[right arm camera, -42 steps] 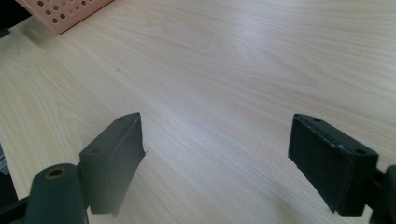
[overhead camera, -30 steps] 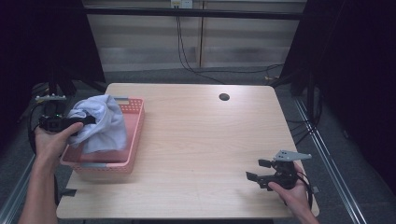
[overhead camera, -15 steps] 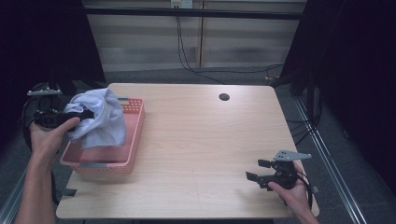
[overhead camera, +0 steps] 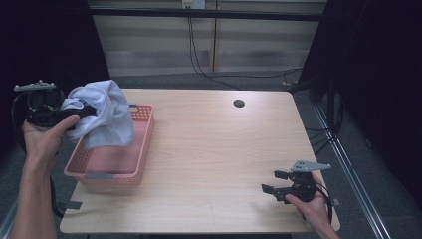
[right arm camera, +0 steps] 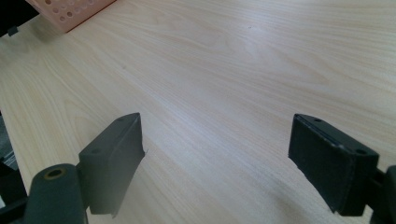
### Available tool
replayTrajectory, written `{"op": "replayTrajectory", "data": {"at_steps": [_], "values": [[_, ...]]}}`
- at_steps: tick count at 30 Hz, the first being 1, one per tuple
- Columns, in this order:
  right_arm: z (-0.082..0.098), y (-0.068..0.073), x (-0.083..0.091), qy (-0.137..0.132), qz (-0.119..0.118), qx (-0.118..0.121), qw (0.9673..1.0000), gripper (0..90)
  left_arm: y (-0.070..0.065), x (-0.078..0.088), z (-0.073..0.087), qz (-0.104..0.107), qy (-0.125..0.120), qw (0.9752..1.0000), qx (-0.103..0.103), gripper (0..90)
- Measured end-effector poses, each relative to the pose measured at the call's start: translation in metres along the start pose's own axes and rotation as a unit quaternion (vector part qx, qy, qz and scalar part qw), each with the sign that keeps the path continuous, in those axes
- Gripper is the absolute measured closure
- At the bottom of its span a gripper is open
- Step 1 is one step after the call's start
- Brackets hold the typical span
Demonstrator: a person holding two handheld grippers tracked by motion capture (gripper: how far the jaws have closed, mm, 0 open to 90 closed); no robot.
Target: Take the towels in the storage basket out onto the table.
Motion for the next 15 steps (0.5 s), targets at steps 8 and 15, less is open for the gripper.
{"op": "replayTrajectory", "data": {"at_steps": [8,15], "values": [[0.000,0.000,0.001,0.000,0.000,-0.001,1.0000,17.7,-0.011,0.010,-0.016,0.002,-0.018,0.9998,-0.013,54.5],[0.000,0.001,-0.001,0.002,-0.004,-0.002,1.0000,18.6,-0.028,0.014,-0.035,0.011,-0.042,0.9988,-0.020,54.4]]}}
Point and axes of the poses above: each handheld gripper's, and its own axes: x roughly backward along the jaws, z roughly out of its underside, y roughly to its left, the point moved 4 cm from there along -x, roughly forward along the jaws, and after that the axes turned 5 degrees about -z, right-handed, at the moved point
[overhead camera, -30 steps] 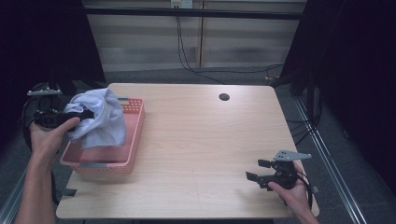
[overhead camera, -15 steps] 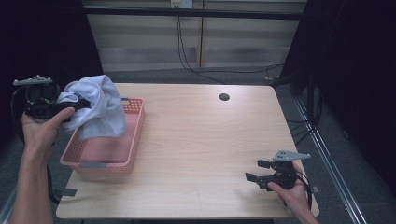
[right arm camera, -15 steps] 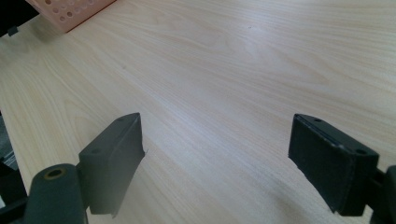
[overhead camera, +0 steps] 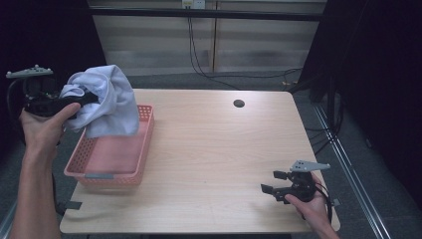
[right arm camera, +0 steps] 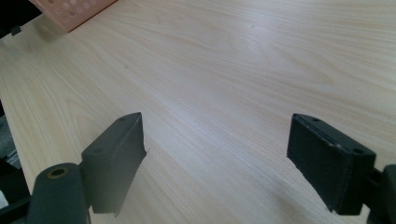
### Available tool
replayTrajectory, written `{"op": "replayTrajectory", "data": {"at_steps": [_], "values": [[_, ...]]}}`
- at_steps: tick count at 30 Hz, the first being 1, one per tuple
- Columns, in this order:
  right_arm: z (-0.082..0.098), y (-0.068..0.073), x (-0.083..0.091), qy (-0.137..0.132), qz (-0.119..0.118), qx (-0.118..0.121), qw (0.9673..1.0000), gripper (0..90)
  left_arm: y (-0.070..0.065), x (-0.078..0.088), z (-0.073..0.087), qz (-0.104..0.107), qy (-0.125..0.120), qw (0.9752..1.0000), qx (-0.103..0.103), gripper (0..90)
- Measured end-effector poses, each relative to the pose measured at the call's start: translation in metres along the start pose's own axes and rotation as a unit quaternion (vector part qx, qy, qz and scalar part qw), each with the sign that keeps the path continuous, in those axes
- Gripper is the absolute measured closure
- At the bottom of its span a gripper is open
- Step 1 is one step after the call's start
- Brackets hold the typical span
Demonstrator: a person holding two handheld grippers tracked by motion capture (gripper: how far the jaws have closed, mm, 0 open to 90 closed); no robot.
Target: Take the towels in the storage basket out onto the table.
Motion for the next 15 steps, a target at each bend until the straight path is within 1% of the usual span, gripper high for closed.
{"op": "replayTrajectory", "data": {"at_steps": [1,3,5,6,7,8,10,11,12,15], "values": [[0.000,0.000,0.001,-0.001,-0.001,0.002,1.0000,18.6,-0.003,0.001,-0.005,0.003,-0.003,1.0000,-0.002,54.4],[0.001,0.000,0.001,0.000,0.000,0.001,1.0000,18.4,-0.005,0.001,-0.006,0.005,-0.005,1.0000,-0.004,54.3],[0.000,0.000,0.002,-0.002,0.000,0.000,1.0000,18.3,-0.012,0.002,-0.010,0.013,-0.015,0.9998,-0.001,54.3],[0.000,0.000,0.002,-0.002,0.000,0.000,1.0000,18.3,-0.012,0.002,-0.010,0.013,-0.015,0.9998,-0.001,54.3],[0.000,0.000,0.001,-0.001,0.001,-0.001,1.0000,18.2,-0.015,0.001,-0.011,0.013,-0.016,0.9998,-0.008,54.3],[0.000,0.000,0.001,-0.001,0.000,0.000,1.0000,18.2,-0.018,0.000,-0.012,0.015,-0.017,0.9997,-0.009,54.3],[0.000,0.000,0.001,-0.001,-0.001,0.003,1.0000,18.2,-0.028,-0.004,-0.014,0.024,-0.014,0.9994,-0.020,54.3],[0.000,0.000,0.001,-0.001,-0.001,0.001,1.0000,18.2,-0.031,-0.005,-0.016,0.027,-0.017,0.9993,-0.020,54.3],[0.000,0.000,0.001,-0.001,-0.001,0.001,1.0000,18.2,-0.031,-0.005,-0.016,0.027,-0.017,0.9993,-0.020,54.3],[0.000,0.000,0.001,-0.001,0.000,0.000,1.0000,17.9,-0.040,-0.011,-0.018,0.037,-0.017,0.9990,-0.021,54.3]]}}
Point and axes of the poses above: each handheld gripper's, and its own axes: x roughly backward along the jaws, z roughly out of its underside, y roughly to its left, the point moved 4 cm from there along -x, roughly forward along the jaws, and after that the axes turned 5 degrees about -z, right-handed, at the moved point
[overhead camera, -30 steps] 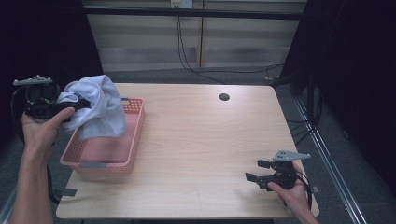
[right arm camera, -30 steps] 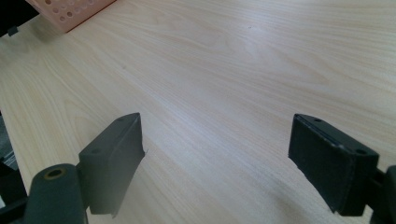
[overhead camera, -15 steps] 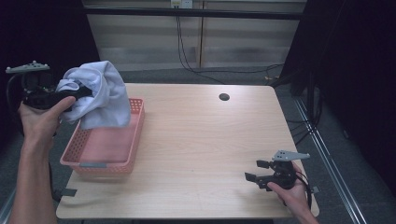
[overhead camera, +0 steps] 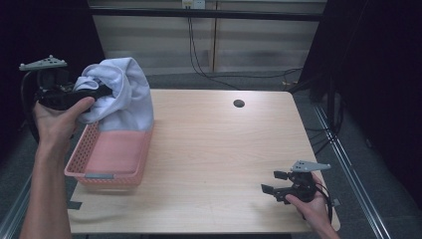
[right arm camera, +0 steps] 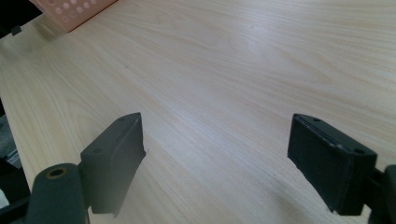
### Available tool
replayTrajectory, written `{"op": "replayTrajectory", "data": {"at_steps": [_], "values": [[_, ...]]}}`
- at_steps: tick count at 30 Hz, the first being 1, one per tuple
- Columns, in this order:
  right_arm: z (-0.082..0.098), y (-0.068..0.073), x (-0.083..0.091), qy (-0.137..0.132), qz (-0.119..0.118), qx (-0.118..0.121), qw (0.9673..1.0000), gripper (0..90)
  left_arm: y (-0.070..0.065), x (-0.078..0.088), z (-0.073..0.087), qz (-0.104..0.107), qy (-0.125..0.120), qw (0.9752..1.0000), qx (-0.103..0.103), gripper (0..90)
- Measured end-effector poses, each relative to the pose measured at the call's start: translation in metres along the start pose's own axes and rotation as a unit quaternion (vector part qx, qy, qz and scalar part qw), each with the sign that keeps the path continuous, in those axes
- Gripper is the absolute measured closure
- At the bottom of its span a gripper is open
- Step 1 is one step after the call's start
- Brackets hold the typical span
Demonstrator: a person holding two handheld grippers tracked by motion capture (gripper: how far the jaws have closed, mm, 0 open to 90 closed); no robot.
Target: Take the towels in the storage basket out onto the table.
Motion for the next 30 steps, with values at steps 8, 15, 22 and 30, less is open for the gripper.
{"op": "replayTrajectory", "data": {"at_steps": [8,15,22,30], "values": [[0.000,0.000,0.002,-0.005,0.006,0.010,0.9999,20.9,-0.028,-0.025,0.001,0.031,0.010,0.9994,-0.011,54.2],[0.001,-0.002,0.003,-0.002,0.003,0.007,1.0000,20.7,-0.051,-0.049,0.002,0.058,0.019,0.9980,-0.016,54.1],[0.001,-0.002,0.005,-0.005,0.001,0.009,0.9999,20.3,-0.080,-0.069,0.003,0.096,0.020,0.9948,-0.029,54.0],[0.000,-0.003,0.010,-0.024,0.013,0.013,0.9995,26.4,-0.112,-0.093,0.021,0.127,0.045,0.9899,-0.045,53.9]]}}
Point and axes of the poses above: each handheld gripper's, and its own axes: x roughly backward along the jaws, z roughly out of its underside, y roughly to its left, the point moved 4 cm from there along -x, roughly forward along the jaws, and after that the axes turned 5 degrees about -z, right-handed, at the moved point
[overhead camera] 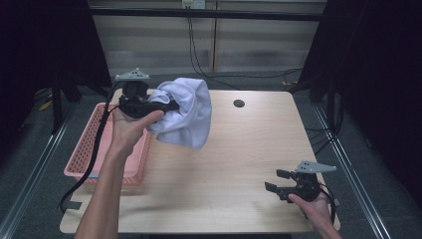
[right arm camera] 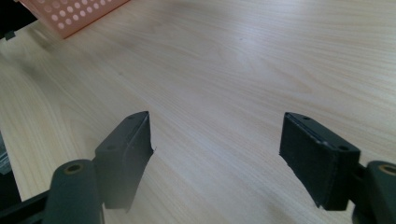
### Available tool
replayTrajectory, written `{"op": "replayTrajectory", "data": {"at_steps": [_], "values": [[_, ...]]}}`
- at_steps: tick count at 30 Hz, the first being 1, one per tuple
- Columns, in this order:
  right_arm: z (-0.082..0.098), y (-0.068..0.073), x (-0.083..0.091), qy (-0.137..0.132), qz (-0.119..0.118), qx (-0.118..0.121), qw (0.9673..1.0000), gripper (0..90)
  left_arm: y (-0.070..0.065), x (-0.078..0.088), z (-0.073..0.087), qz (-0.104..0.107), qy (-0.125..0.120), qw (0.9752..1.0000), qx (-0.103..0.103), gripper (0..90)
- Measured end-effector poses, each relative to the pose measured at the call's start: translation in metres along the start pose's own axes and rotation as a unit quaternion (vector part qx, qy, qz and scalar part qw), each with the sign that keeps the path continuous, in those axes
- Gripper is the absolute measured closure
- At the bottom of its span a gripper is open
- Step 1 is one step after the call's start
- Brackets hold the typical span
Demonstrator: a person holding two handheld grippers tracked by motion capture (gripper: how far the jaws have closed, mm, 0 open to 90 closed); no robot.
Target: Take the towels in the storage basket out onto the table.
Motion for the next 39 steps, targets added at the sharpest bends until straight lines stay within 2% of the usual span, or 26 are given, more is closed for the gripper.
{"op": "replayTrajectory", "data": {"at_steps": [1,4,5,6,7,11,15,16,17,18,20,21,22,23,24,26,27,29,30,31,35,36,37,38,39], "values": [[0.000,0.000,0.000,-0.002,-0.001,-0.001,1.0000,26.3,0.000,0.000,0.000,0.000,0.000,1.0000,0.000,53.9],[0.000,-0.001,0.001,-0.001,0.001,-0.001,1.0000,27.0,-0.013,-0.014,0.006,0.021,0.001,0.9998,0.002,53.8],[0.000,-0.001,0.001,-0.001,0.001,-0.001,1.0000,27.0,-0.013,-0.014,0.006,0.021,0.001,0.9998,0.002,53.8],[0.001,-0.001,0.001,0.002,0.000,-0.002,1.0000,26.4,-0.022,-0.020,0.009,0.028,0.006,0.9996,-0.005,53.7],[0.001,-0.001,0.000,0.003,-0.001,-0.002,1.0000,26.4,-0.022,-0.020,0.009,0.028,0.006,0.9996,-0.005,53.7],[0.001,-0.001,0.000,0.005,-0.002,-0.002,1.0000,26.4,-0.042,-0.039,0.025,0.049,0.025,0.9983,-0.017,53.6],[0.001,0.000,0.001,0.005,-0.003,0.002,1.0000,26.4,-0.059,-0.067,0.051,0.060,0.061,0.9958,-0.031,53.2],[0.001,0.000,0.002,0.005,-0.003,0.001,1.0000,26.4,-0.068,-0.083,0.068,0.062,0.080,0.9941,-0.037,52.9],[0.001,0.000,0.002,0.004,-0.004,0.002,1.0000,26.4,-0.068,-0.083,0.068,0.062,0.080,0.9941,-0.037,52.7],[0.001,0.000,0.002,0.003,-0.003,-0.001,1.0000,27.1,-0.074,-0.097,0.086,0.066,0.095,0.9926,-0.035,52.4],[0.001,0.000,0.003,0.002,-0.004,-0.004,1.0000,28.4,-0.080,-0.112,0.105,0.066,0.116,0.9901,-0.043,52.0],[0.001,0.000,0.003,0.002,-0.004,-0.004,1.0000,28.4,-0.080,-0.112,0.105,0.066,0.116,0.9901,-0.043,51.6],[0.002,0.000,0.003,0.004,-0.004,-0.004,1.0000,29.2,-0.086,-0.124,0.123,0.064,0.131,0.9884,-0.043,51.2],[0.002,0.000,0.003,0.004,-0.004,-0.004,1.0000,29.2,-0.086,-0.124,0.123,0.064,0.131,0.9884,-0.043,51.1],[0.002,0.000,0.004,0.003,-0.006,-0.004,1.0000,30.3,-0.093,-0.137,0.143,0.073,0.144,0.9858,-0.045,50.7],[0.002,0.000,0.003,0.002,-0.007,-0.002,1.0000,30.5,-0.100,-0.145,0.159,0.078,0.154,0.9839,-0.046,49.9],[0.002,0.000,0.003,0.002,-0.007,-0.002,1.0000,30.5,-0.100,-0.145,0.159,0.078,0.154,0.9839,-0.046,49.1],[0.002,0.000,0.003,0.010,-0.001,-0.001,1.0000,31.5,-0.110,-0.149,0.170,0.064,0.139,0.9868,-0.052,47.7],[0.003,-0.001,0.002,0.014,-0.002,-0.002,0.9999,31.5,-0.113,-0.148,0.172,0.059,0.135,0.9868,-0.066,45.2],[0.003,-0.001,0.002,0.014,-0.002,-0.002,0.9999,31.5,-0.114,-0.149,0.173,0.061,0.132,0.9873,-0.065,45.2],[0.002,0.001,0.001,0.016,-0.002,0.002,0.9999,30.2,-0.111,-0.148,0.172,0.070,0.137,0.9863,-0.059,29.1],[0.002,0.002,0.002,0.015,-0.003,0.005,0.9999,29.3,-0.110,-0.145,0.171,0.076,0.144,0.9843,-0.068,25.0],[0.002,0.002,0.002,0.015,-0.003,0.005,0.9999,29.3,-0.110,-0.145,0.171,0.076,0.144,0.9843,-0.068,22.1],[0.002,0.002,0.001,0.015,-0.004,0.006,0.9999,29.1,-0.110,-0.143,0.169,0.082,0.140,0.9847,-0.063,22.1],[0.002,0.003,0.001,0.016,-0.003,0.007,0.9999,29.1,-0.110,-0.140,0.167,0.086,0.144,0.9841,-0.058,17.6]]}}
Point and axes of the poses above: each handheld gripper's, and its own axes: x roughly backward along the jaws, z roughly out of its underside, y roughly to its left, the point moved 4 cm from there along -x, roughly forward along the jaws, and after that the axes turned 5 degrees about -z, right-handed, at the moved point
